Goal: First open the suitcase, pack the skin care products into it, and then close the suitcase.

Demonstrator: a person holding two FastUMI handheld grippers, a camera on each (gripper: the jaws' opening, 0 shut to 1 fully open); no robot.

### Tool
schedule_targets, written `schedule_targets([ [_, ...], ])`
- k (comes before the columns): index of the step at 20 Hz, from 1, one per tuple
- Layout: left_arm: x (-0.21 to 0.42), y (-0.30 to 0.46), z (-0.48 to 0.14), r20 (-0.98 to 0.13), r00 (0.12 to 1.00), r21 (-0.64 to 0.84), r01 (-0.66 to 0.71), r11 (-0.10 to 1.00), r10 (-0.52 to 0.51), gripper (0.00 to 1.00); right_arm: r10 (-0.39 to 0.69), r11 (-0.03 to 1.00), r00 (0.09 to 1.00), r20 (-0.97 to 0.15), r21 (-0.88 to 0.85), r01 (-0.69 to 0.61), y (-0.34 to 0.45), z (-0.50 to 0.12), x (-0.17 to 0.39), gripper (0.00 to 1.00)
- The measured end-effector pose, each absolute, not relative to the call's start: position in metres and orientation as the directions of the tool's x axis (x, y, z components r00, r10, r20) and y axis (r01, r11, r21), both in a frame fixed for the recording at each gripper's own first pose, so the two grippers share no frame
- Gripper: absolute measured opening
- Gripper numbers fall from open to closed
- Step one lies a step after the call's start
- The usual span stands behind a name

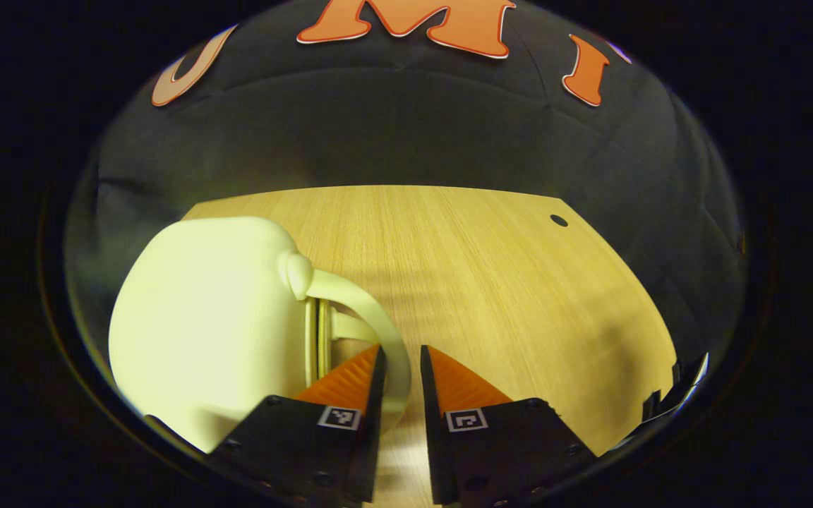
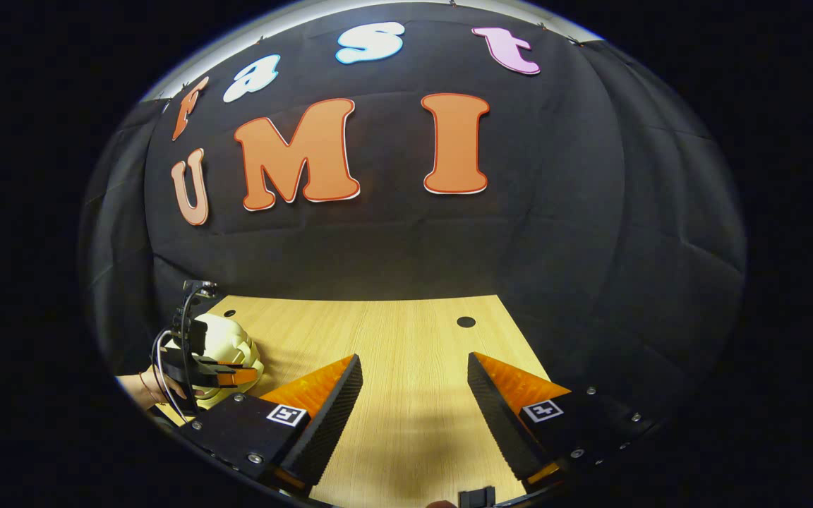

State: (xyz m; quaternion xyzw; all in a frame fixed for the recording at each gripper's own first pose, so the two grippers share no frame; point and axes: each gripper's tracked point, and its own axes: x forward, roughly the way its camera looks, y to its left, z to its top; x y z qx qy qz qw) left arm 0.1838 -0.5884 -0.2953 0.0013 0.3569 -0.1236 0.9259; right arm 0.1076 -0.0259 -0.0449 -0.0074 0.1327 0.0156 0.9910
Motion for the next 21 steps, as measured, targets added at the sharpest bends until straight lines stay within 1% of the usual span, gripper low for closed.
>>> schedule_targets([
  [1, 0.181, -0.592, -0.289, -0.647, 0.725, -0.113, 0.216, 0.970, -0.237, 0.41, 0.025, 0.999, 0.963, -0.269, -0.018, -0.031, -0.024, -0.048, 0.108, 0.95],
  [2, 0.177, -0.600, -0.275, -0.617, 0.743, -0.150, 0.215, 0.965, -0.261, 0.44, 0.026, 0.999, 0.960, -0.278, -0.020, -0.033, -0.021, -0.052, 0.106, 0.95],
  [4, 0.170, -0.603, -0.232, -0.550, 0.785, -0.160, 0.235, 0.959, -0.284, 0.81, 0.040, 0.999, 0.956, -0.290, -0.012, -0.046, -0.011, -0.054, 0.103, 0.96],
  [5, 0.170, -0.599, -0.211, -0.515, 0.816, -0.126, 0.232, 0.964, -0.264, 1.00, 0.044, 0.999, 0.957, -0.287, -0.011, -0.050, -0.004, -0.053, 0.102, 0.95],
  [7, 0.162, -0.586, -0.156, -0.413, 0.884, -0.066, 0.211, 0.975, -0.219, 1.00, 0.047, 0.999, 0.964, -0.262, -0.014, -0.053, 0.008, -0.040, 0.099, 0.95],
  [8, 0.157, -0.584, -0.125, -0.346, 0.910, -0.054, 0.225, 0.973, -0.229, 0.99, 0.050, 0.998, 0.968, -0.246, -0.016, -0.056, 0.015, -0.032, 0.097, 0.95],
  [9, 0.152, -0.574, -0.095, -0.281, 0.935, -0.035, 0.216, 0.976, -0.217, 0.98, 0.053, 0.998, 0.973, -0.226, -0.021, -0.059, 0.023, -0.025, 0.094, 0.95],
  [10, 0.148, -0.557, -0.069, -0.225, 0.957, -0.005, 0.185, 0.983, -0.181, 0.98, 0.053, 0.998, 0.976, -0.211, -0.030, -0.061, 0.031, -0.018, 0.092, 0.95],
  [13, 0.119, -0.516, -0.004, -0.091, 0.992, 0.050, 0.094, 0.994, -0.089, 0.98, 0.046, 0.998, 0.986, -0.160, -0.044, -0.054, 0.053, 0.005, 0.082, 0.95],
  [15, 0.101, -0.501, 0.030, -0.016, 0.997, 0.036, 0.080, 0.996, -0.079, 0.98, 0.037, 0.998, 0.992, -0.117, -0.043, -0.042, 0.065, 0.018, 0.073, 0.95],
  [18, 0.062, -0.470, 0.063, 0.035, 0.997, 0.027, 0.064, 0.998, -0.065, 0.98, 0.027, 0.999, 0.997, -0.077, -0.041, -0.030, 0.084, 0.028, 0.057, 0.95],
  [21, 0.053, -0.455, 0.060, 0.040, 0.994, -0.002, 0.101, 0.995, -0.101, 0.98, 0.004, 0.998, 0.998, -0.058, -0.059, -0.007, 0.093, 0.029, 0.038, 0.95],
])
